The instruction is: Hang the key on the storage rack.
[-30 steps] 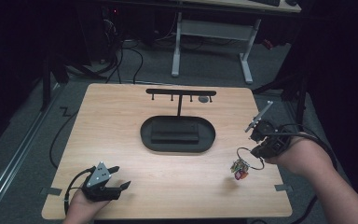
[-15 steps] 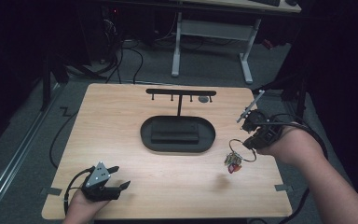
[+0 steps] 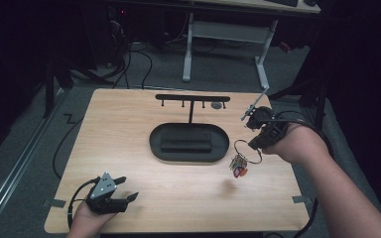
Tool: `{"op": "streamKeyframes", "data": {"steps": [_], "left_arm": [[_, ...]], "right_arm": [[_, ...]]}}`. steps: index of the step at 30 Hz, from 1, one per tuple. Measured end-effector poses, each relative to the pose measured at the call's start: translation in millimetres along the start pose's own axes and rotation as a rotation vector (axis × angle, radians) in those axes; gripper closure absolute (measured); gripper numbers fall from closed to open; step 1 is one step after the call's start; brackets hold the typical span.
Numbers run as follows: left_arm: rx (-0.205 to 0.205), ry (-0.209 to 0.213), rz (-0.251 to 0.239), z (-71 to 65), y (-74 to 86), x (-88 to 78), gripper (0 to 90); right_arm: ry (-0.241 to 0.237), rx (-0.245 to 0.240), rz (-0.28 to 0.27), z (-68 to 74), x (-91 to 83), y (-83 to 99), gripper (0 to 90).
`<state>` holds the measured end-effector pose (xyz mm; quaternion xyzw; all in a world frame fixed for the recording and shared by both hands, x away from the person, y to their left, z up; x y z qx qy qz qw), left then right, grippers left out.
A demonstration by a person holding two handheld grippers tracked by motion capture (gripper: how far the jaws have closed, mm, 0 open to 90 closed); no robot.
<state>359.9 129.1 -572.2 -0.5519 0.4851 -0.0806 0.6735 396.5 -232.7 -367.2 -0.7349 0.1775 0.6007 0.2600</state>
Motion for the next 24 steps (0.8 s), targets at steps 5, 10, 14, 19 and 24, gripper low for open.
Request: {"op": "streamKeyframes", "data": {"steps": [5, 10, 14, 19, 24], "left_arm": [[0.006, -0.005, 0.000, 0.8, -0.4, 1.1, 29.7], [0.007, -0.001, -0.005, -0.5, -0.6, 0.4, 29.6], [0.005, -0.001, -0.005, 1.7, -1.0, 0.1, 29.6], [0.003, -0.003, -0.007, 3.1, -0.7, 0.1, 29.6], [0.004, -0.002, -0.004, 3.9, -0.8, 0.9, 29.6]], "right_arm": [[0.007, 0.002, -0.006, -7.4, -0.6, -8.7, 88.1], [0.007, 0.015, -0.020, -17.8, 3.4, -19.0, 88.1], [0.007, 0.022, -0.012, -24.2, 9.4, -26.4, 88.1], [0.006, 0.025, -0.003, -33.4, 13.9, -36.6, 88.1], [0.007, 0.032, -0.002, -41.7, 19.9, -47.5, 88.2]]}}
Point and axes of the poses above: each handheld gripper's, and its own axes: x roughly forward along the jaws, y roughly out of its underside, z roughly to its left, the point moved 10 cm from there along x, roughly forward along the jaws, and after that the axes turned 5 degrees about -x, right-handed, at the moved point
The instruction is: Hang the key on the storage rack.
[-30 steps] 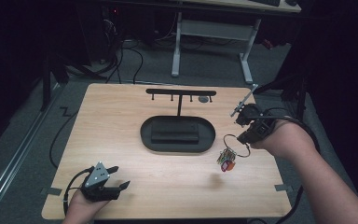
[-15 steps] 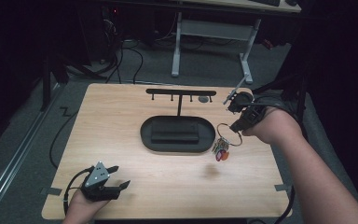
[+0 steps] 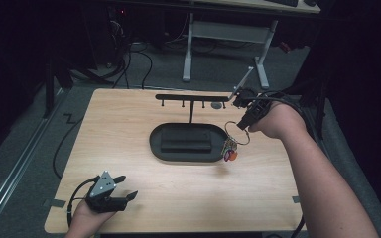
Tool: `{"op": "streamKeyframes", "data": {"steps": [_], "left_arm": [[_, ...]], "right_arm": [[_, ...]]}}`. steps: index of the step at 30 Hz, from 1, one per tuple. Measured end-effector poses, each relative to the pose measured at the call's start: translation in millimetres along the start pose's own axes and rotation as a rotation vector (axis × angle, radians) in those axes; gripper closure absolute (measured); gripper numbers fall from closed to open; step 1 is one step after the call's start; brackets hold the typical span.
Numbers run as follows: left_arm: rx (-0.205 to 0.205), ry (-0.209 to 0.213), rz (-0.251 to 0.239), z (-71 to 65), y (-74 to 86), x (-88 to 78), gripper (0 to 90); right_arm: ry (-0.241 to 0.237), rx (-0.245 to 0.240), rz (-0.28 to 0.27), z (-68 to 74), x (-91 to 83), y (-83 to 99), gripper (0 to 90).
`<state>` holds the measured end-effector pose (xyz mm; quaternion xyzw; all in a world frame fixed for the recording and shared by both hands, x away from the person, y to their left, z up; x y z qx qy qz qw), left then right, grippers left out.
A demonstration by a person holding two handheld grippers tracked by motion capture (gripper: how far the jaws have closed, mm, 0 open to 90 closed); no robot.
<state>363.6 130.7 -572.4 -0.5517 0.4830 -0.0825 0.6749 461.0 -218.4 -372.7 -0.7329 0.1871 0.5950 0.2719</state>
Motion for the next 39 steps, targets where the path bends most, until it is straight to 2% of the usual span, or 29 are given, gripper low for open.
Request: {"op": "streamKeyframes", "data": {"steps": [6, 9, 10, 12, 16, 17, 18, 19, 23, 24, 28, 31, 39], "left_arm": [[0.011, -0.001, 0.002, -1.5, -0.9, 1.3, 29.8], [0.013, -0.001, 0.005, -1.7, -0.8, 3.0, 29.8], [0.017, -0.002, 0.009, -1.8, -0.4, 3.4, 29.8], [0.020, 0.000, 0.013, -2.2, 0.1, 3.6, 29.8], [0.018, -0.001, 0.013, -1.8, 0.1, 3.3, 29.8], [0.016, -0.001, 0.008, -1.5, -0.2, 3.3, 29.8], [0.015, -0.002, 0.006, -1.3, -0.4, 3.2, 29.8], [0.015, -0.002, 0.007, -1.1, -0.3, 2.9, 29.8], [0.017, -0.001, 0.011, -0.4, 0.2, 2.8, 29.8], [0.018, -0.001, 0.011, -0.4, 0.2, 2.8, 29.8], [0.018, -0.001, 0.011, -0.3, 0.3, 2.4, 29.8], [0.016, -0.001, 0.007, -1.1, -0.2, 3.6, 29.8], [0.015, -0.001, 0.014, 0.4, 0.9, 2.7, 29.8]], "right_arm": [[-0.007, 0.013, -0.007, -10.9, 7.0, -10.7, 88.2], [-0.004, 0.039, -0.013, -16.9, 9.7, -14.8, 88.2], [-0.004, 0.030, -0.019, -19.8, 11.2, -16.6, 88.2], [-0.004, 0.049, -0.012, -22.2, 13.3, -19.0, 88.2], [-0.002, 0.037, -0.013, -28.0, 18.3, -26.6, 88.1], [0.001, 0.055, -0.007, -28.3, 18.7, -28.0, 88.1], [0.002, 0.041, -0.016, -31.1, 19.9, -30.7, 88.2], [0.000, 0.056, -0.015, -31.4, 20.4, -32.3, 88.1], [-0.001, 0.048, -0.024, -37.6, 25.3, -41.4, 88.2], [-0.004, 0.064, -0.019, -37.5, 25.9, -42.2, 88.2], [0.000, 0.065, -0.030, -44.1, 27.2, -47.9, 88.1], [-0.001, 0.092, -0.021, -47.6, 27.7, -48.9, 88.1], [0.010, 0.094, -0.022, -59.8, 36.1, -55.2, 88.0]]}}
Point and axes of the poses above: each handheld gripper's, and its own axes: x roughly forward along the jaws, y roughly out of its underside, z roughly to its left, the point moved 10 cm from there along x, roughly forward along the jaws, and after that the axes turned 5 degrees about -x, right-handed, at the moved point
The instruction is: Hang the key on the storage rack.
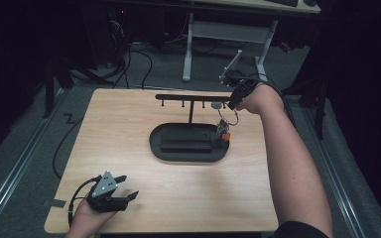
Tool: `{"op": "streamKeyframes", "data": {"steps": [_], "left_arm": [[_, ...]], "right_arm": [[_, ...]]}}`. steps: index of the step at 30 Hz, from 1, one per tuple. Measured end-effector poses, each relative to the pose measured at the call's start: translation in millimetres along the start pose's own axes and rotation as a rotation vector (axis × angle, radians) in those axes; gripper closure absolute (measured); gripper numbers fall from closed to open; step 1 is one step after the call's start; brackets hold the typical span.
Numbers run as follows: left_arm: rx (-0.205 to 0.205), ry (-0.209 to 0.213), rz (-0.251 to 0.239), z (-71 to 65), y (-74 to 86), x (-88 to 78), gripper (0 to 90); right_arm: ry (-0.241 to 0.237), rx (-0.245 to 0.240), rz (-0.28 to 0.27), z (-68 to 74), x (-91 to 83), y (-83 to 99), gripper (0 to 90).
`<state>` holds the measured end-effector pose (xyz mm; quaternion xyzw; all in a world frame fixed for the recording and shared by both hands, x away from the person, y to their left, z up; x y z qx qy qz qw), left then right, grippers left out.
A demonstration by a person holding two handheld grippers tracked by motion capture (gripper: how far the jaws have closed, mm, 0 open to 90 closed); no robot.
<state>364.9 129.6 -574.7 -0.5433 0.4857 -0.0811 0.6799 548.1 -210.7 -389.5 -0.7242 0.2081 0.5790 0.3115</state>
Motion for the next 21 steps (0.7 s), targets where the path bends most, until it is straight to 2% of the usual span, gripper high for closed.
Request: {"op": "streamKeyframes", "data": {"steps": [1, 5, 8, 16, 21], "left_arm": [[-0.003, -0.001, -0.003, 0.4, 0.1, 0.2, 29.8], [-0.002, 0.000, 0.000, 0.5, 0.6, 0.2, 29.8], [0.000, 0.000, 0.001, 0.3, 0.9, 0.0, 29.8], [-0.004, 0.007, 0.001, -0.9, 0.9, 0.3, 29.8], [-0.003, 0.012, 0.003, -1.7, 1.8, -0.2, 29.9]], "right_arm": [[-0.005, 0.018, 0.012, 1.6, 0.3, -0.2, 88.0], [0.000, 0.008, 0.015, -3.3, 6.9, -2.2, 87.9], [-0.001, 0.024, 0.030, -4.2, 10.7, -1.9, 87.9], [0.004, 0.017, 0.018, -9.2, 15.5, -5.6, 87.0], [0.018, 0.037, -0.004, -9.3, 14.1, -11.0, 76.9]]}}
Point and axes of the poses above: each handheld gripper's, and its own axes: x roughly forward along the jaws, y roughly out of its underside, z roughly to its left, the point moved 10 cm from there along x, roughly forward along the jaws, and after that the axes turned 5 degrees about -x, right-handed, at the moved point
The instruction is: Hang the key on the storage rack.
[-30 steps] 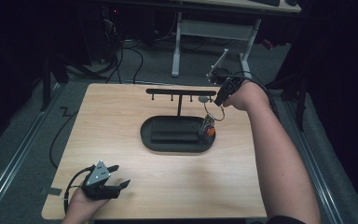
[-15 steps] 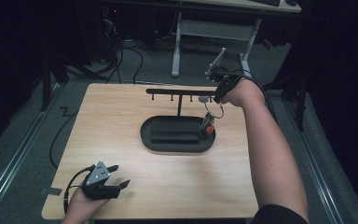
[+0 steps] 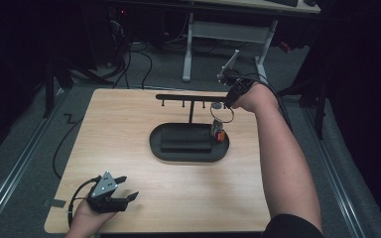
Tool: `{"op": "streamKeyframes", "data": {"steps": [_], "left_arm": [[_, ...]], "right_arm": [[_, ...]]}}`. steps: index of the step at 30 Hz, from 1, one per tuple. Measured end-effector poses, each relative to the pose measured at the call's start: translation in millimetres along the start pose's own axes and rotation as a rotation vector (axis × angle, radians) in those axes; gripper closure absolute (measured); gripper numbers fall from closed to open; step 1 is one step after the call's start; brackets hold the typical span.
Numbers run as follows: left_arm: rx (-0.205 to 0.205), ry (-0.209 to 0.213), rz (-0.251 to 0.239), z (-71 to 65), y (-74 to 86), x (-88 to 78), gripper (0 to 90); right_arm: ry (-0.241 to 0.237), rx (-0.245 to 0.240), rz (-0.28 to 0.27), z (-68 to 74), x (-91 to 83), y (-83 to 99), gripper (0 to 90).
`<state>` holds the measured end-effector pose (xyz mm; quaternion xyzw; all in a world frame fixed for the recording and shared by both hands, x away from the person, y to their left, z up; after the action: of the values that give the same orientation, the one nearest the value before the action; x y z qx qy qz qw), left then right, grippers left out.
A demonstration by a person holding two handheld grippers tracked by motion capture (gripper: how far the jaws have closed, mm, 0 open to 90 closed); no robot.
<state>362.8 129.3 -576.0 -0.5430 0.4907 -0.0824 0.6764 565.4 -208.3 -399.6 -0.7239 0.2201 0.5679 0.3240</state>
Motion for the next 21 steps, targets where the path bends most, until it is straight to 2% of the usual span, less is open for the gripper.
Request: {"op": "streamKeyframes", "data": {"steps": [3, 6, 7, 10, 11, 15, 21], "left_arm": [[0.000, 0.000, -0.001, 0.0, -0.1, -0.2, 29.8], [0.001, -0.001, -0.001, 0.6, 0.0, -0.2, 29.8], [0.003, -0.001, 0.000, 0.7, 0.1, -0.1, 29.8], [0.003, -0.001, 0.000, 0.4, 0.4, 0.3, 29.8], [0.006, -0.002, -0.001, 0.1, 0.5, 0.3, 29.8], [0.007, 0.001, 0.003, -1.2, 0.6, -0.4, 29.7], [0.008, 0.000, 0.004, -1.7, 0.3, 0.9, 29.4]], "right_arm": [[0.016, -0.009, -0.011, 0.1, -1.9, -1.1, 70.1], [0.043, 0.003, -0.018, 2.0, -5.4, 0.5, 63.7], [0.043, -0.002, -0.035, 2.7, -6.5, 0.5, 61.3], [0.046, 0.052, -0.073, 8.4, -11.2, 3.4, 52.0], [0.062, 0.044, -0.079, 9.7, -12.2, 4.8, 48.1], [0.060, 0.070, -0.154, 20.4, -17.7, 10.9, 42.3], [0.055, 0.090, -0.219, 34.5, -15.4, 36.0, 32.6]]}}
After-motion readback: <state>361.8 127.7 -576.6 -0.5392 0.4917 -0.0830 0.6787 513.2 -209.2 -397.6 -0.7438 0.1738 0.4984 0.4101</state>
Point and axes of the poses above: each handheld gripper's, and its own axes: x roughly forward along the jaws, y roughly out of its underside, z roughly to its left, the point moved 10 cm from there along x, roughly forward along the jaws, and after that the axes turned 5 degrees about -x, right-handed, at the moved point
